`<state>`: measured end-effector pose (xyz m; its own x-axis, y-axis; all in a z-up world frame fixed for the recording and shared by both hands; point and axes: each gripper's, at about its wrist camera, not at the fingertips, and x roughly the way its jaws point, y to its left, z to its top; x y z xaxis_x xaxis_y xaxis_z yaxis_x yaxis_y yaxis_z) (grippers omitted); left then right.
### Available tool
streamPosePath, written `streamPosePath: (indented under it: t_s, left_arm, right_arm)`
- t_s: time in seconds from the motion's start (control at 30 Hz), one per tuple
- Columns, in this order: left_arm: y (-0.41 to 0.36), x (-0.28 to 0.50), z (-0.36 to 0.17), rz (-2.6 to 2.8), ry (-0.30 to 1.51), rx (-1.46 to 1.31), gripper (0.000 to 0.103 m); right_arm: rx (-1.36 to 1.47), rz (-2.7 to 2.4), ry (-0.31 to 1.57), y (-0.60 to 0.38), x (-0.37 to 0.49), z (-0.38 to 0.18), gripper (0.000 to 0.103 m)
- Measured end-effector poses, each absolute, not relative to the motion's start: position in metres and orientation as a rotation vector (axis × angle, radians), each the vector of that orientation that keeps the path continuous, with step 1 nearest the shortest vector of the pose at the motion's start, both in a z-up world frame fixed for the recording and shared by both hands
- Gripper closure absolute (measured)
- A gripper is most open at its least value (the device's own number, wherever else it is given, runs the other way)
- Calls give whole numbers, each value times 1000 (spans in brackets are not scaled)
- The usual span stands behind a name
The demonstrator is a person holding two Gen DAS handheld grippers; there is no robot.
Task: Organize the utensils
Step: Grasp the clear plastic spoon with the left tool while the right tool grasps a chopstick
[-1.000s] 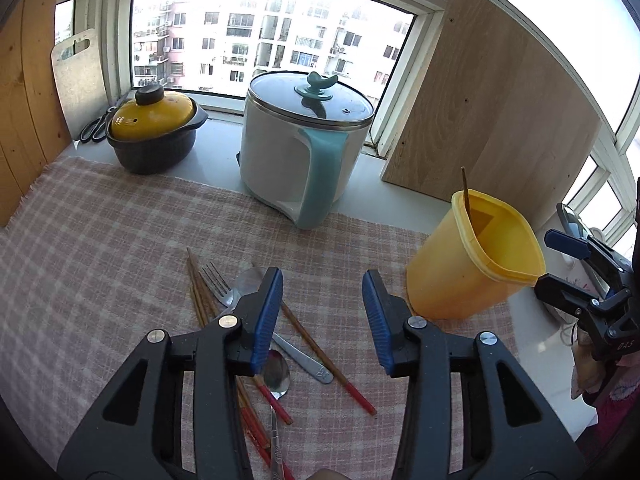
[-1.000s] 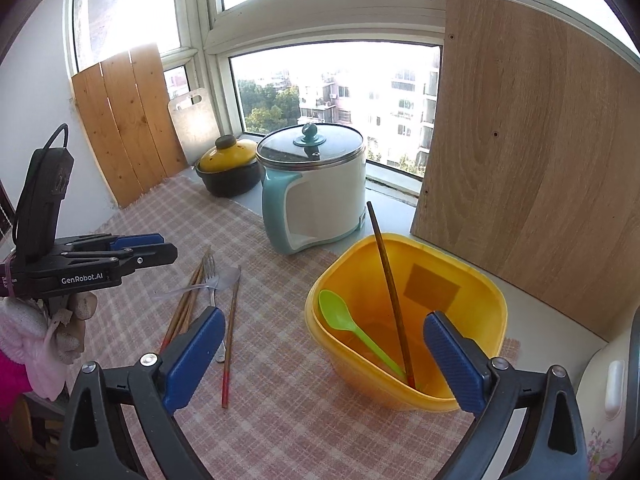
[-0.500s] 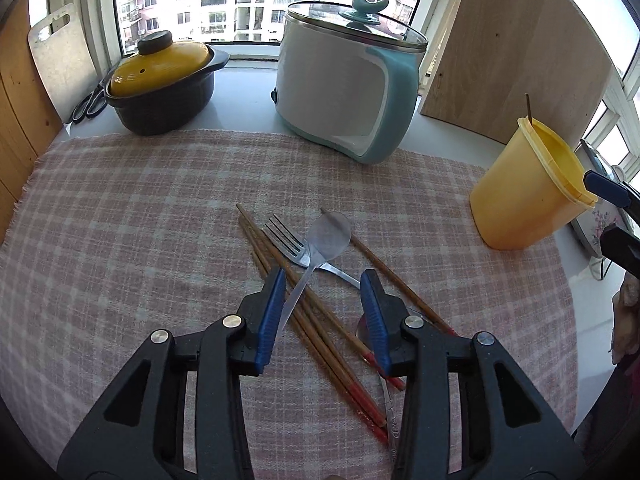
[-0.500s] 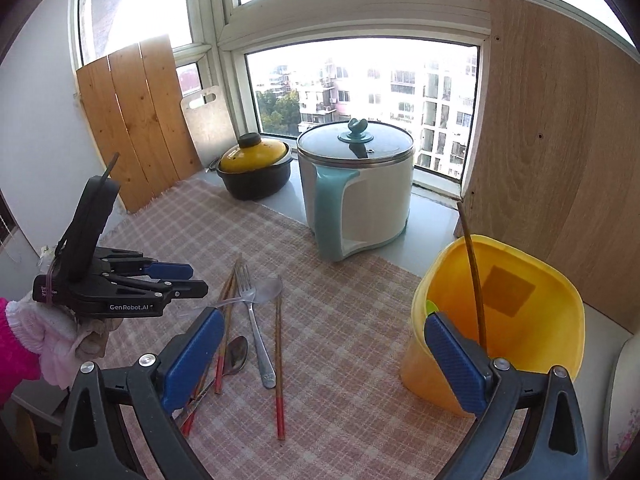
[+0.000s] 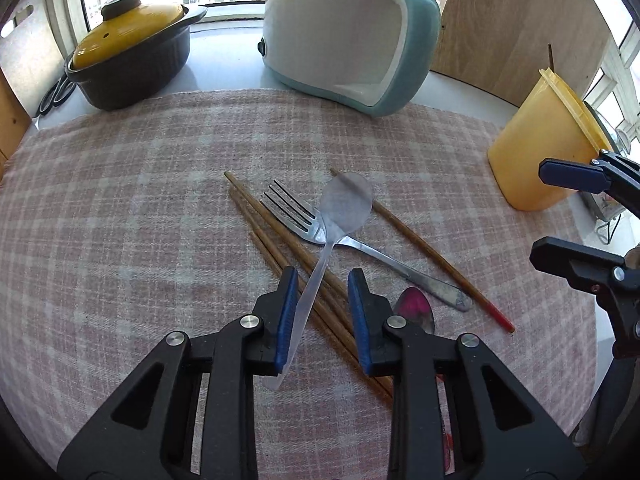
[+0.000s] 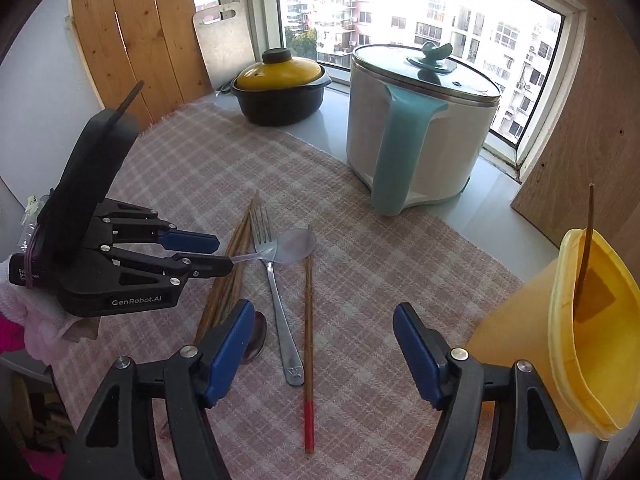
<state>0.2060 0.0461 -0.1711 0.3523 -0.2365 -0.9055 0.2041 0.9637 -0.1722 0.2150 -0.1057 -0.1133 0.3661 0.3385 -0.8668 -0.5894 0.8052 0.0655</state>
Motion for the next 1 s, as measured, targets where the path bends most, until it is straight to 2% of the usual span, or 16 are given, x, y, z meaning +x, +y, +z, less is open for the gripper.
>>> streamPosePath:
  t_s: [0.23, 0.33, 0.43, 0.53, 0.67, 0.83, 1.0]
  left_arm:
    - [48, 207, -184, -306, 1211, -18, 78]
    - [47, 210, -189, -311, 1223, -15, 83]
    - [43, 212, -191, -317, 1225, 0, 84]
    - [41, 215, -193, -323, 1225, 8, 84]
    - [41, 217, -193, -319, 1229, 5, 92]
    - [47, 218, -193, -317, 1233, -30, 96]
    - [50, 218, -192, -306, 1230, -65, 98]
  right_arm:
    - [-280, 610, 1146, -90, 235, -142, 47]
    - [-297, 611, 1182, -85, 242, -152, 51]
    - [-298, 615, 1213, -80, 248, -162, 56]
    - [-302, 616, 1238, -77, 253, -170, 58]
    - [-303, 621, 1269, -71, 257, -179, 62]
    - [-308, 615, 1294, -64, 265, -190, 66]
    - [-338, 604, 1302, -58, 269, -196, 69]
